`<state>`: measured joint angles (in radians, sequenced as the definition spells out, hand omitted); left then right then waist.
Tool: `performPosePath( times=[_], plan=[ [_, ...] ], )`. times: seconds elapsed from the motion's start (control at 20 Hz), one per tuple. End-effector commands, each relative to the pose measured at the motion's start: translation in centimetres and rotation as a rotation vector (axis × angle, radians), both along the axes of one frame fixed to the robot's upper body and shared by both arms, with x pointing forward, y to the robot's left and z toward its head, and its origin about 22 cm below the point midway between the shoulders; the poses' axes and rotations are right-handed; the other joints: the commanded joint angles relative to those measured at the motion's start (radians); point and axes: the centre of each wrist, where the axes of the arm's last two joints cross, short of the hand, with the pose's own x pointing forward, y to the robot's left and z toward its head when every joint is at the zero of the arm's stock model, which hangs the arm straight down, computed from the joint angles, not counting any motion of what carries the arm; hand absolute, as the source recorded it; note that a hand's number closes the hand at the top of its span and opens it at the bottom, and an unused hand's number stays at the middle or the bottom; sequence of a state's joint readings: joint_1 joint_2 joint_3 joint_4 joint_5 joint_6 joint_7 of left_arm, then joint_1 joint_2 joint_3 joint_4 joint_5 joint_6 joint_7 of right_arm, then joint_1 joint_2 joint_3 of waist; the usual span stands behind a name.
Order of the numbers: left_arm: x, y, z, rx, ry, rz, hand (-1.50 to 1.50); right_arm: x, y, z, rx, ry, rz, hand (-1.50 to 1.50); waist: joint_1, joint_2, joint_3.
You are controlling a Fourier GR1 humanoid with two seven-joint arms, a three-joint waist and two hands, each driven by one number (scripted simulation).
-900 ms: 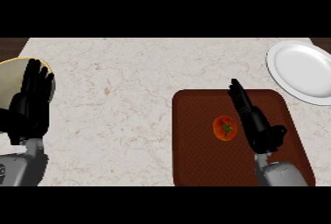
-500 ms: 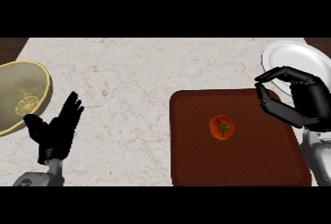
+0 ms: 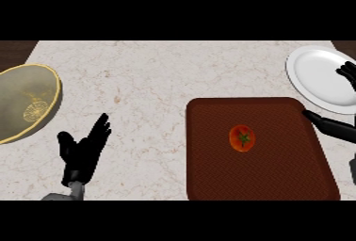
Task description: Pick the tomato from the tray and place it in the plate
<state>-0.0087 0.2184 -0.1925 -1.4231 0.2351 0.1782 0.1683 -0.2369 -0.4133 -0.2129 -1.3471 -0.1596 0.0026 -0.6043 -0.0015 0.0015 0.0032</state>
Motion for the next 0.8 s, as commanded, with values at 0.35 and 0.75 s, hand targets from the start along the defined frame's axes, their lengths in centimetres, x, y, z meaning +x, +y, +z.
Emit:
performPosePath(
  times=[0.35,0.75],
  plan=[
    [-0.7,1.2,-0.2,-0.002,0.028,-0.032,0.0,-2.8,-2.9,2.4,-0.546,0.281,0.094,-1.5,0.0,-0.003,-0.006],
    [-0.7,1.6,-0.1,0.008,0.036,-0.005,0.0,-4.8,3.8,5.2,-0.739,0.395,0.066,-1.5,-0.005,-0.005,-0.005]
  ],
)
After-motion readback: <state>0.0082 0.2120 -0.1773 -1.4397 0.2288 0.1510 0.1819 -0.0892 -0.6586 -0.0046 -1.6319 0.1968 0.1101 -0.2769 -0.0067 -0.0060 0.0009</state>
